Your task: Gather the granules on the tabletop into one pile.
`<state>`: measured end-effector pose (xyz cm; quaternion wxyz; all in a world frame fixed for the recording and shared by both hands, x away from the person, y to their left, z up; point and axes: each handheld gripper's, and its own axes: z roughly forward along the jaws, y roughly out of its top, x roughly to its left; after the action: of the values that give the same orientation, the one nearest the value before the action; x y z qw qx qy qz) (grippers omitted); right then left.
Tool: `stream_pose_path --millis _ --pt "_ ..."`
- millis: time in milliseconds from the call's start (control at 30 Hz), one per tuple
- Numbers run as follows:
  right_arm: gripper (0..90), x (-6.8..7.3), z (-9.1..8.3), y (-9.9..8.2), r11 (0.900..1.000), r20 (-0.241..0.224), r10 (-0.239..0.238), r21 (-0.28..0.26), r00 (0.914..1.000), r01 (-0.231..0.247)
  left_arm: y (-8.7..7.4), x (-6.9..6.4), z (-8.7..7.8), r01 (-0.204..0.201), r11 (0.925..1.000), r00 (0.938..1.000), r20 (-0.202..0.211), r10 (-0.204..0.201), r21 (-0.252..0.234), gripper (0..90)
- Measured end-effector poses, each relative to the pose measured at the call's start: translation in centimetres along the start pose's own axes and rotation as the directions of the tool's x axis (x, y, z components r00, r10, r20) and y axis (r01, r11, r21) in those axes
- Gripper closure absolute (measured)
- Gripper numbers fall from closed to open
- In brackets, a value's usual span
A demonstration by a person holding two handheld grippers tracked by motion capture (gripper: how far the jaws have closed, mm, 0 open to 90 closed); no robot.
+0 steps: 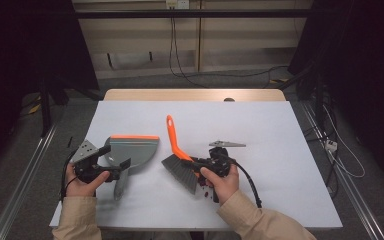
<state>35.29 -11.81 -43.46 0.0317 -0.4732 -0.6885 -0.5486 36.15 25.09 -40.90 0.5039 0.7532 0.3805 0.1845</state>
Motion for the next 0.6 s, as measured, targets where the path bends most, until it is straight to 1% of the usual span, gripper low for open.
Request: stream_pose_path --millis 33,100,167,200,233,267,300,333,433,500,600 --pt "70.7 0.4 0.4 -0.2 0.9999 -0.004 -0.009 0.009 1.0000 0.009 0.0 0.0 0.0 0.004 1.0000 1.0000 -0.002 -0.004 -0.003 6.2" --pt "70.7 0.7 1.3 -0.7 0.9990 -0.017 -0.014 0.042 0.9998 0.015 0.0 0.1 -0.1 0.001 1.0000 1.0000 -0.002 -0.001 -0.003 6.2" --pt "70.7 0.8 2.1 -1.3 0.9965 0.008 -0.035 0.076 0.9994 0.034 0.0 0.1 -0.1 0.001 1.0000 1.0000 0.001 -0.001 -0.003 6.2" --pt "70.7 0.7 2.1 -1.3 0.9964 0.028 -0.052 0.069 0.9983 0.050 0.0 0.0 0.0 0.000 1.0000 1.0000 0.000 0.000 -0.005 6.3" --pt "70.6 0.5 2.1 -1.2 0.9957 0.042 -0.056 0.077 0.9975 0.052 0.0 0.0 0.0 0.000 1.0000 1.0000 -0.001 0.000 -0.003 6.3" --pt "70.5 0.2 2.0 -1.1 0.9957 0.044 -0.036 0.087 0.9984 0.032 0.0 0.0 0.0 -0.004 1.0000 1.0000 0.000 0.004 0.001 6.2" --pt "70.5 0.0 1.8 -1.1 0.9959 0.059 -0.034 0.085 0.9977 0.029 0.0 0.0 0.0 -0.003 1.0000 1.0000 0.000 0.003 0.000 6.3" --pt "70.5 -0.1 1.6 -1.1 0.9957 0.067 -0.043 0.084 0.9968 0.037 0.0 0.0 0.0 -0.002 1.0000 1.0000 0.000 0.002 0.000 6.3" --pt "70.4 -0.7 0.9 -1.1 0.9969 0.084 -0.037 0.072 0.9958 0.031 0.0 -0.1 0.0 -0.004 1.0000 1.0000 -0.002 0.004 0.002 6.4" --pt "70.3 -1.3 0.2 -1.1 0.9980 0.104 -0.021 0.062 0.9944 0.014 0.0 -0.1 0.0 -0.005 1.0000 1.0000 -0.001 0.005 0.001 6.4" --pt "70.3 -2.2 -0.8 -1.0 0.9990 0.129 -0.009 0.045 0.9916 0.003 0.0 -0.1 0.0 -0.006 1.0000 1.0000 0.000 0.006 0.000 6.4"
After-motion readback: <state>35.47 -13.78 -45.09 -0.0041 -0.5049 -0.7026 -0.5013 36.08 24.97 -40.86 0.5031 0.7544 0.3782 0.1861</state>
